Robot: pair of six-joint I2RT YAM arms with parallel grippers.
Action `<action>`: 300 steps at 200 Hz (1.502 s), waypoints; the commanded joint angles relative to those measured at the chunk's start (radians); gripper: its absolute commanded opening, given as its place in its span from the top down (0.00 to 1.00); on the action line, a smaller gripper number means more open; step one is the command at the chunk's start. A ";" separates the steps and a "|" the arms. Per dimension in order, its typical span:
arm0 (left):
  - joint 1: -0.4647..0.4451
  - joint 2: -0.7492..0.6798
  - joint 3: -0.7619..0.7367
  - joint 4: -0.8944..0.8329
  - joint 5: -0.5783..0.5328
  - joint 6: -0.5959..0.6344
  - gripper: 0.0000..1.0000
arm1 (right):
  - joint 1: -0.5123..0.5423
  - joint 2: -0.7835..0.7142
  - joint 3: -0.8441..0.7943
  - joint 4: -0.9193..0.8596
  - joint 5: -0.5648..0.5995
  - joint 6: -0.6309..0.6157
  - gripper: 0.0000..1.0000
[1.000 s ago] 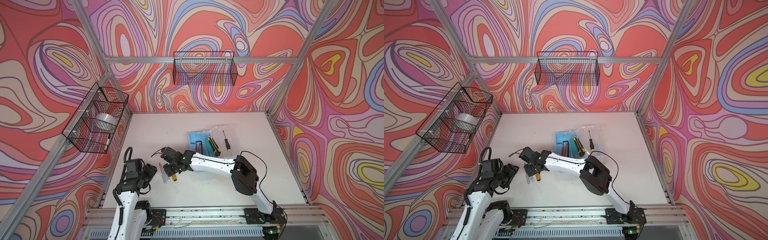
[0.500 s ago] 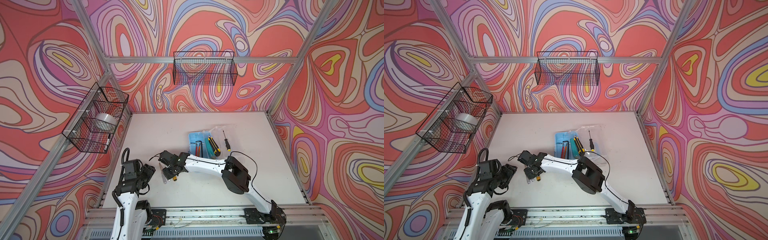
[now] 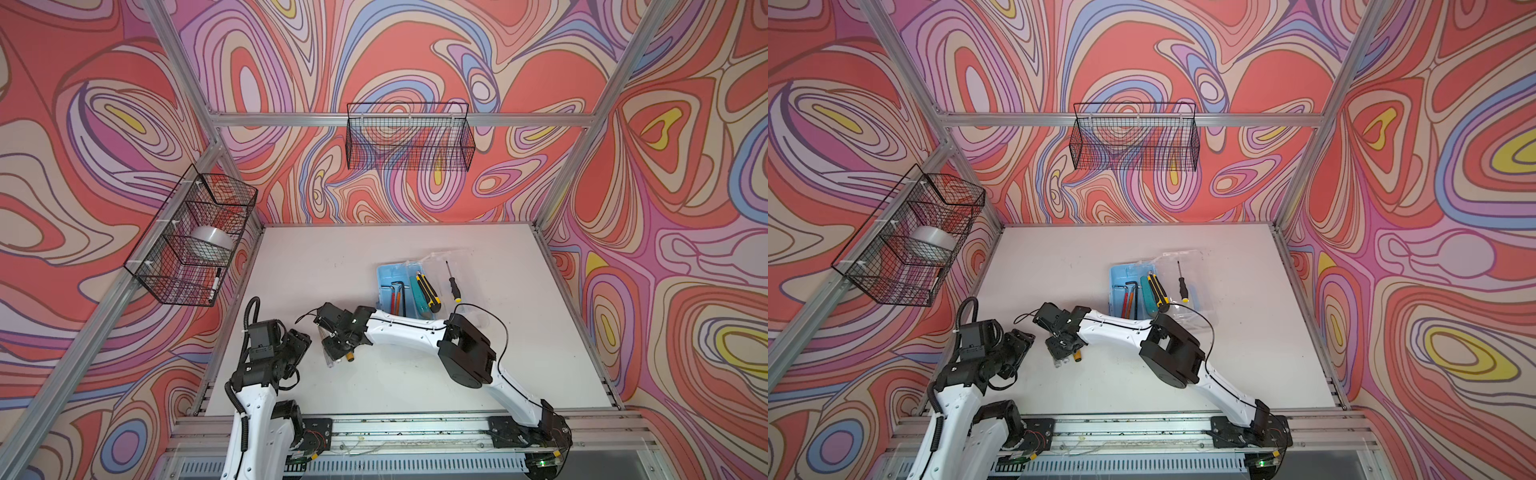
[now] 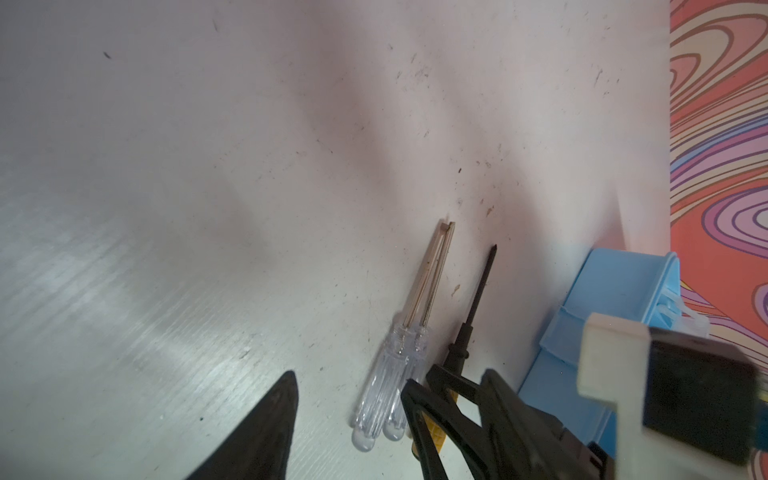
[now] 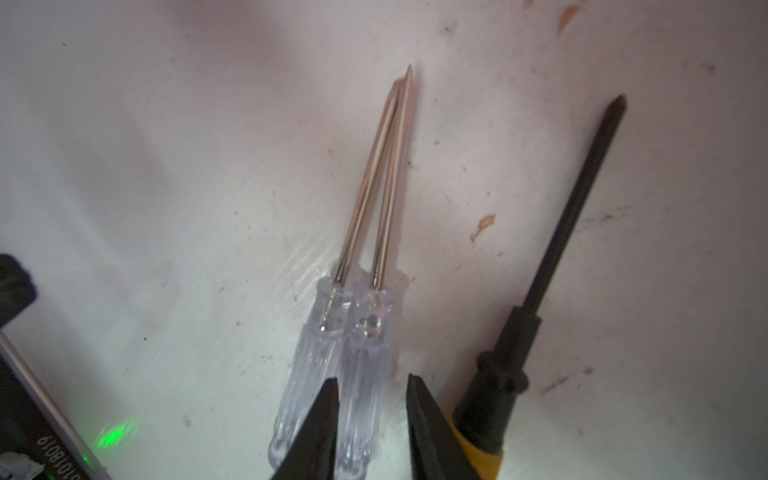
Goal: Pack the tool kit
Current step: 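Close the right gripper on one clear-handled screwdriver handle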
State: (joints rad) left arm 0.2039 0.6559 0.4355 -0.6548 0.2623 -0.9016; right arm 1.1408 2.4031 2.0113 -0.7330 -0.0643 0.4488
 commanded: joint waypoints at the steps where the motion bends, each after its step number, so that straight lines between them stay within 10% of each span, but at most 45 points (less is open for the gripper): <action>1: 0.006 -0.006 -0.013 -0.004 -0.005 0.001 0.31 | 0.008 0.029 0.031 -0.033 0.014 -0.012 0.71; 300: 0.006 -0.012 -0.020 0.001 -0.005 -0.003 0.32 | 0.015 -0.023 0.119 -0.080 0.174 -0.016 1.00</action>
State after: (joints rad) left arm 0.2039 0.6437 0.4038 -0.6502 0.2649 -0.9020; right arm 1.1606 2.4763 2.1536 -0.8352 0.0704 0.4370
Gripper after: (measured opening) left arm 0.688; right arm 0.182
